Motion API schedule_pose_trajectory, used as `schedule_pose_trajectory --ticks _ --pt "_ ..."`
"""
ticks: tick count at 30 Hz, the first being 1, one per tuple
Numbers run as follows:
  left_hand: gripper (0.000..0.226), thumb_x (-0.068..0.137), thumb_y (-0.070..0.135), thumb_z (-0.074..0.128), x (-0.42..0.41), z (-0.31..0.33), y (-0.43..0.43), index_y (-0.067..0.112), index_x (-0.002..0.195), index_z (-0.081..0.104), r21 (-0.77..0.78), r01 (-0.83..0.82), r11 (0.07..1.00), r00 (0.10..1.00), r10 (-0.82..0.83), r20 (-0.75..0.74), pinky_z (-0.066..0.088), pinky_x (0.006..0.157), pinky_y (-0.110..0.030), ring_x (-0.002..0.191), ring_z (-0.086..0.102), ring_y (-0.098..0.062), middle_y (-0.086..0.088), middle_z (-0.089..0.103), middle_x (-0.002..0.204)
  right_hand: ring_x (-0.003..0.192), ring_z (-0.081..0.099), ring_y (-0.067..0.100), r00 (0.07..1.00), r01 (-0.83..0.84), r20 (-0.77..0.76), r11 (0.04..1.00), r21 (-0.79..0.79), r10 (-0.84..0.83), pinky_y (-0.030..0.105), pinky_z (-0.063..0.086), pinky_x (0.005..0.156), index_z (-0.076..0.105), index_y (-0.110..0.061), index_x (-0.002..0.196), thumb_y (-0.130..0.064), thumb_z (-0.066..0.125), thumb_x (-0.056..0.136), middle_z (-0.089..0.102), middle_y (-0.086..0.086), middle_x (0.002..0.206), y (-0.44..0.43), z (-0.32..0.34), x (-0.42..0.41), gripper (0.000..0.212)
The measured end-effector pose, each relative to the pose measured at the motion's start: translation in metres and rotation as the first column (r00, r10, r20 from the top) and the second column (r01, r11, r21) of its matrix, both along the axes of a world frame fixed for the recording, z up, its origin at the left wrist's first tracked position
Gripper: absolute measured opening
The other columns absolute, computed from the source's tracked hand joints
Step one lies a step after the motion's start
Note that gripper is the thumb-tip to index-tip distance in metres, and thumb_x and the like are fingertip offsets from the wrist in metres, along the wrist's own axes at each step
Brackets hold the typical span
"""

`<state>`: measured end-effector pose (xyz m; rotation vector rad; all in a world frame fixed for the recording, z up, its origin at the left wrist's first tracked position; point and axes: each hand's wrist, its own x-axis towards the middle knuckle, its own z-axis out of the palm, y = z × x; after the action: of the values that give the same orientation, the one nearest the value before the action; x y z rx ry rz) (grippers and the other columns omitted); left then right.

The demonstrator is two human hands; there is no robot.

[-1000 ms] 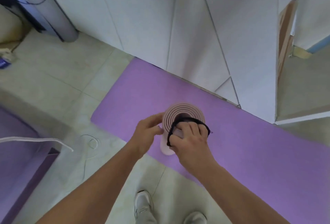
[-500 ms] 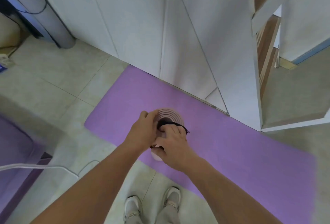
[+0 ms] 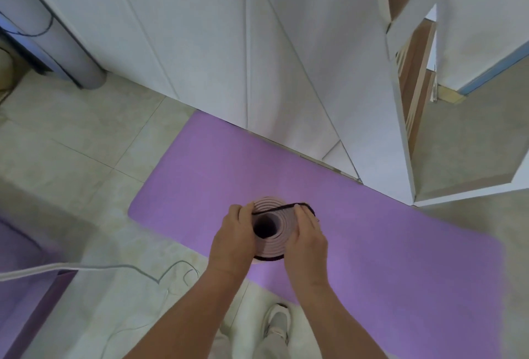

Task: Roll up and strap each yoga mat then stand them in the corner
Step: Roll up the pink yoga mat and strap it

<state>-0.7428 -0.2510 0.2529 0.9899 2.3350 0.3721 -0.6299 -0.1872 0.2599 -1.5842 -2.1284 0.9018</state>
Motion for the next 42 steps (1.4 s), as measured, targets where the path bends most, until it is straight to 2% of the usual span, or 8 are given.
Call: schedule_pose_trajectory --ticks 4,11,18,23,27,33,39,42 --pt "0.044 0.096 0.010 0.047 0.001 -0.001 -0.014 0.018 0.140 0.044 0.038 -0.021 0.999 0.999 0.020 0.034 0.050 0.076 -0.035 0.095 0.054 -0.022 -0.001 0.047 0.125 0.103 0.062 0.029 0.998 0.024 -0.053 0.981 -0.191 -0.035 0.019 0.038 0.081 0.068 -0.008 0.121 0.004 0.046 0.095 0.070 0.004 0.113 0.024 0.011 -0.025 0.036" --pt "0.027 0.096 0.018 0.048 0.003 0.006 -0.032 0.021 0.123 0.052 0.110 -0.259 0.960 0.953 0.236 0.189 0.040 0.070 -0.030 0.084 0.051 -0.016 0.005 0.055 0.115 0.100 0.066 0.008 0.978 -0.206 -0.098 0.820 -0.535 0.182 0.033 0.050 0.095 0.069 -0.031 0.098 -0.031 0.074 0.082 0.074 -0.011 0.102 0.047 0.006 -0.042 0.016" --pt "0.021 0.106 0.017 0.034 -0.010 0.009 -0.004 0.012 0.100 0.053 0.029 -0.633 0.774 0.739 0.593 0.320 0.038 0.072 -0.033 0.082 0.054 -0.020 0.012 0.054 0.079 0.105 0.056 0.007 0.930 -0.350 -0.064 0.816 -0.460 0.363 0.025 0.043 0.092 0.059 -0.035 0.116 -0.037 0.086 0.072 0.063 -0.018 0.113 0.044 0.001 -0.024 0.051" --pt "0.024 0.104 0.009 0.036 -0.019 -0.017 -0.018 0.001 0.104 0.059 -0.160 -0.816 0.556 0.400 0.742 0.537 0.058 0.067 -0.042 0.072 0.065 -0.027 -0.007 0.068 0.076 0.120 0.045 0.006 0.836 -0.487 -0.036 0.708 -0.512 0.548 0.029 0.035 0.107 0.057 -0.032 0.129 -0.035 0.087 0.072 0.050 -0.012 0.130 0.047 0.001 -0.013 0.065" --pt "0.020 0.101 0.007 0.041 -0.011 -0.022 -0.043 0.007 0.109 0.060 -0.049 -0.626 0.778 0.704 0.591 0.394 0.047 0.057 -0.030 0.070 0.062 -0.020 -0.003 0.067 0.082 0.117 0.046 0.006 0.822 -0.508 -0.065 0.677 -0.533 0.566 0.027 0.036 0.103 0.060 -0.031 0.126 -0.039 0.085 0.073 0.051 -0.008 0.128 0.036 -0.010 -0.009 0.060" --pt "0.031 0.102 0.009 0.042 0.004 -0.037 -0.062 0.014 0.132 0.047 -0.112 -0.159 0.981 0.951 0.182 0.251 0.032 0.051 -0.023 0.064 0.048 -0.008 0.008 0.050 0.075 0.096 0.057 0.011 0.920 -0.344 -0.031 0.765 -0.544 0.391 0.024 0.043 0.077 0.063 -0.029 0.119 -0.043 0.084 0.073 0.064 -0.007 0.105 0.054 -0.001 -0.024 0.053" --pt "0.020 0.099 0.006 0.038 -0.009 -0.065 -0.039 0.009 0.090 0.056 -0.246 -0.417 0.875 0.728 0.484 0.485 0.056 0.071 -0.055 0.067 0.057 -0.031 -0.019 0.063 0.088 0.088 0.063 0.020 0.985 -0.170 -0.117 0.691 -0.703 0.123 0.039 0.052 0.088 0.067 -0.022 0.093 -0.058 0.069 0.081 0.068 -0.004 0.092 0.060 -0.019 -0.022 0.038" --pt "0.023 0.099 0.003 0.040 -0.022 -0.067 -0.027 0.005 0.093 0.062 -0.231 -0.528 0.817 0.611 0.554 0.566 0.061 0.065 -0.043 0.068 0.067 -0.032 -0.020 0.068 0.089 0.083 0.055 0.034 0.955 -0.140 -0.264 0.575 -0.806 -0.136 0.042 0.046 0.083 0.069 -0.011 0.085 -0.031 0.057 0.095 0.066 0.011 0.085 0.069 -0.029 -0.012 0.025"
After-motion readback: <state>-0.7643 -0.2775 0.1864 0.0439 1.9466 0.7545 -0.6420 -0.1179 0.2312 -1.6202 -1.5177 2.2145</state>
